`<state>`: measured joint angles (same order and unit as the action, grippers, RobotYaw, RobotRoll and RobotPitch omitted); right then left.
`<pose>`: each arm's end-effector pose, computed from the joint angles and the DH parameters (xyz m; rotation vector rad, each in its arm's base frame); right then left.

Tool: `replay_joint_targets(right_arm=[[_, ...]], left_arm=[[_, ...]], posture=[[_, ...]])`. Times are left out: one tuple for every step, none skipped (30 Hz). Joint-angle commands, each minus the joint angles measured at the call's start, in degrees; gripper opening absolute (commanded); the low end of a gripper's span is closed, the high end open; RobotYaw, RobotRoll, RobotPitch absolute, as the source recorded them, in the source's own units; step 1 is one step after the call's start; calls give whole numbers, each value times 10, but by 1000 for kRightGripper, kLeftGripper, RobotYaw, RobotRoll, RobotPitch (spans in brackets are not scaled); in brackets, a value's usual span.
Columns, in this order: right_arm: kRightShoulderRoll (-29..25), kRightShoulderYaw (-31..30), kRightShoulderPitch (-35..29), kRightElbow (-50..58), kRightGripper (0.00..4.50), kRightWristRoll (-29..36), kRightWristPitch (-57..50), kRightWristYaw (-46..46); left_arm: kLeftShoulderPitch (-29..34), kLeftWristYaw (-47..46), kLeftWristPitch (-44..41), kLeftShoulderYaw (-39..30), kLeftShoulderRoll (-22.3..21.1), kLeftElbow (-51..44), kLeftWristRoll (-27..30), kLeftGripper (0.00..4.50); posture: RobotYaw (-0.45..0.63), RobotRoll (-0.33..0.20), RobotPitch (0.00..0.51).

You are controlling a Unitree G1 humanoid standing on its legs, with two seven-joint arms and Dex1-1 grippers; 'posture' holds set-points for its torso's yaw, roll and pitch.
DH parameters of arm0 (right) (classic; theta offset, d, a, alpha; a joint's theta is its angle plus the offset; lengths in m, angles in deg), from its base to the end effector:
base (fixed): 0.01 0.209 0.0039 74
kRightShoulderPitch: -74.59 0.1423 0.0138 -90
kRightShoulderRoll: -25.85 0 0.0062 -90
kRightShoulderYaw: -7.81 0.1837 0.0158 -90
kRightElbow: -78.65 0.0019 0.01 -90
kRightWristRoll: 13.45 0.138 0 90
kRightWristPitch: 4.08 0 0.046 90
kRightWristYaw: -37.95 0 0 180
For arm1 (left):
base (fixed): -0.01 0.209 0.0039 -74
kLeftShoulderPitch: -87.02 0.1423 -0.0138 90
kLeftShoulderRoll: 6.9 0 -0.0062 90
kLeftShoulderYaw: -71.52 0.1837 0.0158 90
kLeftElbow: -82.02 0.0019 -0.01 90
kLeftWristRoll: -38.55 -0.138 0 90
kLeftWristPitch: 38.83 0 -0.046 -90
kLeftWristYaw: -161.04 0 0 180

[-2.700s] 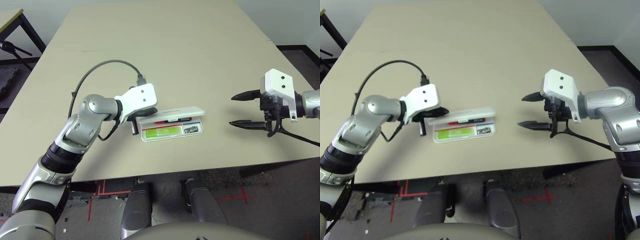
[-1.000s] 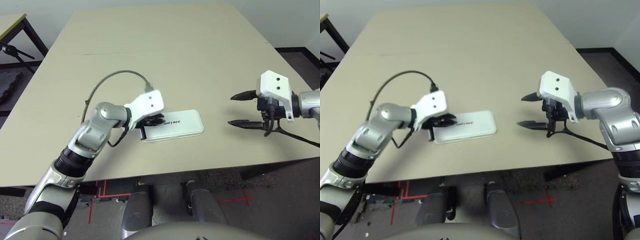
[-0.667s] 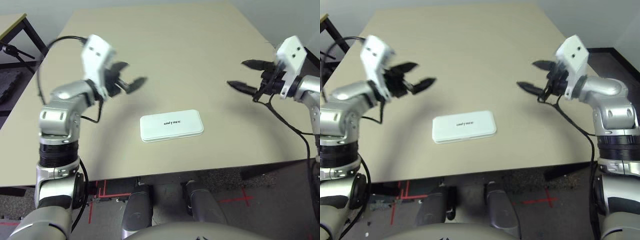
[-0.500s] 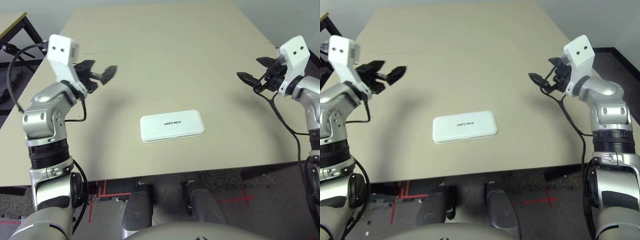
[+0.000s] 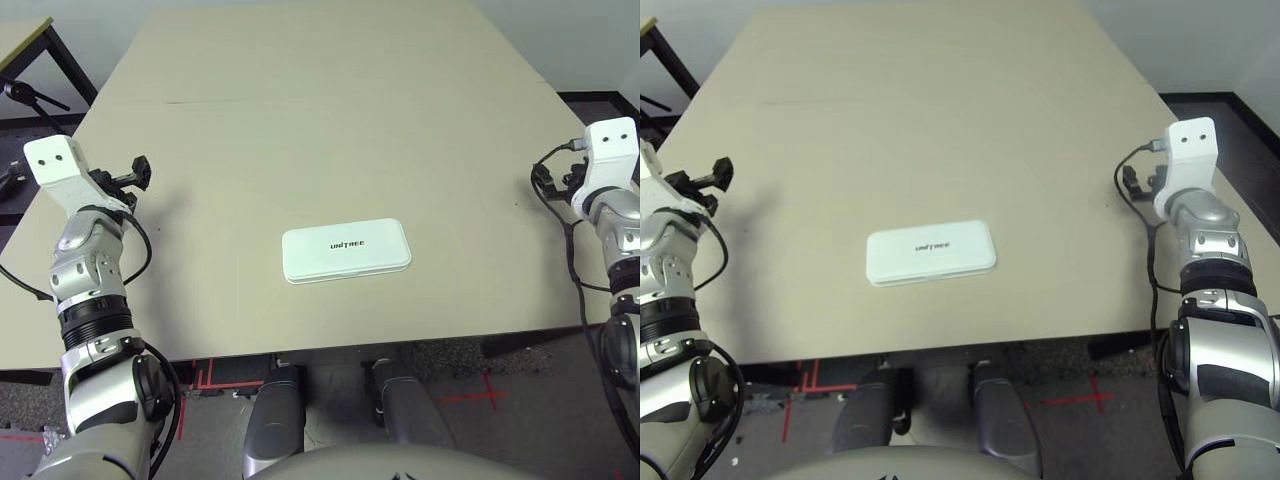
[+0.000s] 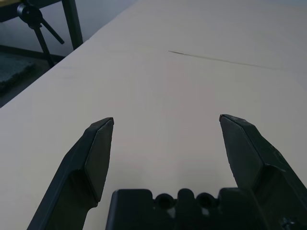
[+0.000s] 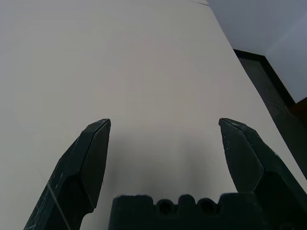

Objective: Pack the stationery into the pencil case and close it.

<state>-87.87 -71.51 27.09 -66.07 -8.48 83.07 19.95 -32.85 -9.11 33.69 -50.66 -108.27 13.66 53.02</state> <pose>0.2973 -0.3372 0.1417 -0.2851 0.1841 -0.1541 0.2642 0.3234 0.1436 -0.1160 -0.0546 0.3300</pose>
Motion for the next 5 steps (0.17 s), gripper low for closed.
replay_joint_targets(right_arm=[[1,6,0,-11,4500,-2,5,0],[1,6,-1,-10,4500,-1,4,0],[0,6,-2,-8,4500,-1,4,-1],[0,7,-3,-6,4500,0,3,-2],[0,7,-5,-4,4500,0,2,-3]], left_arm=[[12,-6,5,3,-3,9,7,4444],[14,-6,5,5,-3,8,8,4444],[14,-5,4,7,-4,8,8,4444],[13,-5,3,8,-4,9,9,4444],[13,-4,3,9,-5,9,9,4444]], posture=[[-27,0,201],[-27,0,201],[-31,0,203],[-33,0,204],[-33,0,204]])
